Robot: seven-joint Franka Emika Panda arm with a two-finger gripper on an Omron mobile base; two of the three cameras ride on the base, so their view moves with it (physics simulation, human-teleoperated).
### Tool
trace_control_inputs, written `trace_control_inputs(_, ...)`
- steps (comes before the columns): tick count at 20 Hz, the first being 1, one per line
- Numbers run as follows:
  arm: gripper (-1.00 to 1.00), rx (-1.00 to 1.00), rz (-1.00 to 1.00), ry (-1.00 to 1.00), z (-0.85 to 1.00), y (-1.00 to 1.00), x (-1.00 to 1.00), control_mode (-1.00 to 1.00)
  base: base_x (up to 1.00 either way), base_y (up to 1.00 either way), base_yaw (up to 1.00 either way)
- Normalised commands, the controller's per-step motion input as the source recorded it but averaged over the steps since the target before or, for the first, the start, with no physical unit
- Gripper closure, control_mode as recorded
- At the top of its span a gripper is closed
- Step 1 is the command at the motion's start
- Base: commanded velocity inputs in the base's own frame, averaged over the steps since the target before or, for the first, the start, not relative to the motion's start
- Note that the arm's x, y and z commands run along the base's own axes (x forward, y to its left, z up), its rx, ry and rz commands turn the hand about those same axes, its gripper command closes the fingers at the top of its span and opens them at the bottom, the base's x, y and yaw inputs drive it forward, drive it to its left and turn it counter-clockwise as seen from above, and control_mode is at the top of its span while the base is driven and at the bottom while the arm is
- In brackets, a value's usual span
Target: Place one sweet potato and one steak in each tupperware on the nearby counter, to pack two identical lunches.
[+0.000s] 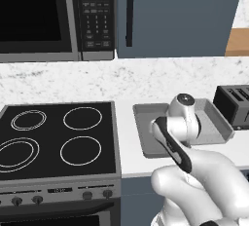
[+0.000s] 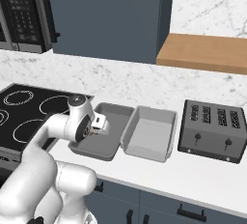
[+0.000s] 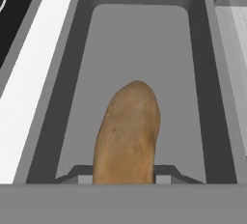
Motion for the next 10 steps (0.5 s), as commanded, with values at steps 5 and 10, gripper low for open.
trace_control_inputs(5, 1.0, 0.0, 0.05, 0.04, -0.6, 0.0, 0.35, -1.0, 0.0, 0.0, 0.0)
trace_control_inputs(10, 1.0, 0.0, 0.06, 0.0, -0.61, 0.0, 0.39, -1.0, 0.0, 0.0, 0.0)
